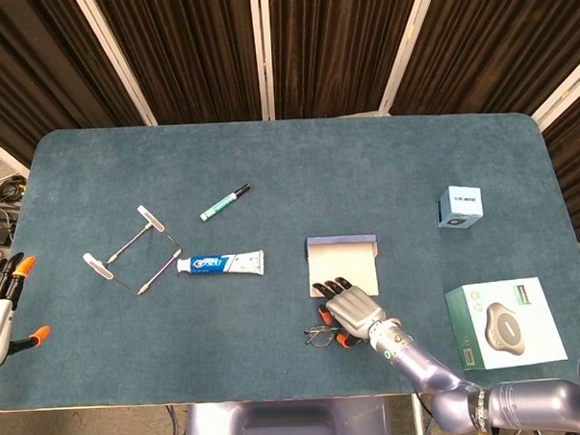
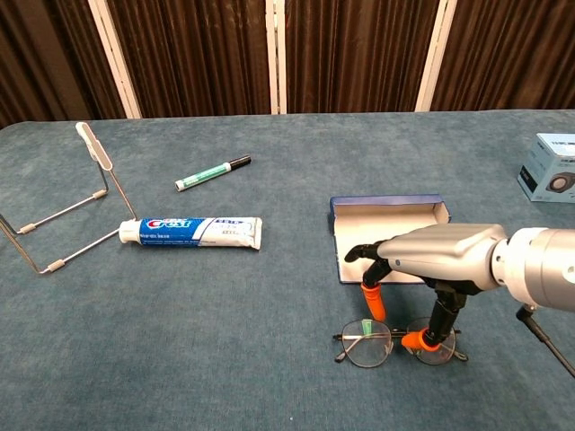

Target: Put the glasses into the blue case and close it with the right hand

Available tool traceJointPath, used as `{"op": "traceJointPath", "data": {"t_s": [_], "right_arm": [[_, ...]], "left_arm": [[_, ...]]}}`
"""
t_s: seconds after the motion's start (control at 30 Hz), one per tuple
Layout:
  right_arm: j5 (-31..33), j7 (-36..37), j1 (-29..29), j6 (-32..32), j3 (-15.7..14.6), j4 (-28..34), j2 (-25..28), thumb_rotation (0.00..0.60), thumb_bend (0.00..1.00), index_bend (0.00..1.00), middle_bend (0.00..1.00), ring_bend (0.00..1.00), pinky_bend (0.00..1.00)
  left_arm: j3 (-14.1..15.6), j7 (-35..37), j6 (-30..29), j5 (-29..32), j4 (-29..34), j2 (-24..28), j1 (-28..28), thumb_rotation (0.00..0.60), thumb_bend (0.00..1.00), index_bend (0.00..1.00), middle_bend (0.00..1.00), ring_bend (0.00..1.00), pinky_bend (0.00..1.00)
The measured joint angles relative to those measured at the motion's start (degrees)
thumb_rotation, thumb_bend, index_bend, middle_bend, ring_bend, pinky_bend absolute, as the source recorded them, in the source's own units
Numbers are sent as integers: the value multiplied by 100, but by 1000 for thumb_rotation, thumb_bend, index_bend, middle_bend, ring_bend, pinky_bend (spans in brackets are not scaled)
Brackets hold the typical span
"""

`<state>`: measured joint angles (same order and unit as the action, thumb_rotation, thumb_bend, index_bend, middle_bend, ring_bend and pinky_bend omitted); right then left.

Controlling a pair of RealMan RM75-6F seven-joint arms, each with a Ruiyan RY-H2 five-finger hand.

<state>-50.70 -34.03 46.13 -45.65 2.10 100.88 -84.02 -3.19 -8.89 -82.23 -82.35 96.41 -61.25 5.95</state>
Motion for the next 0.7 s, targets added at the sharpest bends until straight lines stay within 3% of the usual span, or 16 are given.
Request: {"op": "traceJointPath", "data": {"t_s": [0.43,0.7], "right_arm": [[275,-16,162,-139,-182,44,-111,600,278,536,0,0,0],[295,-9,195,-240,-250,43,-116,600,376,600,0,0,0]], "left_arm": [[9,-15,-1,26,7,-2,10,600,0,0,0,0,0],[8,-7,-1,39,5,0,15,600,0,0,0,0,0]]}}
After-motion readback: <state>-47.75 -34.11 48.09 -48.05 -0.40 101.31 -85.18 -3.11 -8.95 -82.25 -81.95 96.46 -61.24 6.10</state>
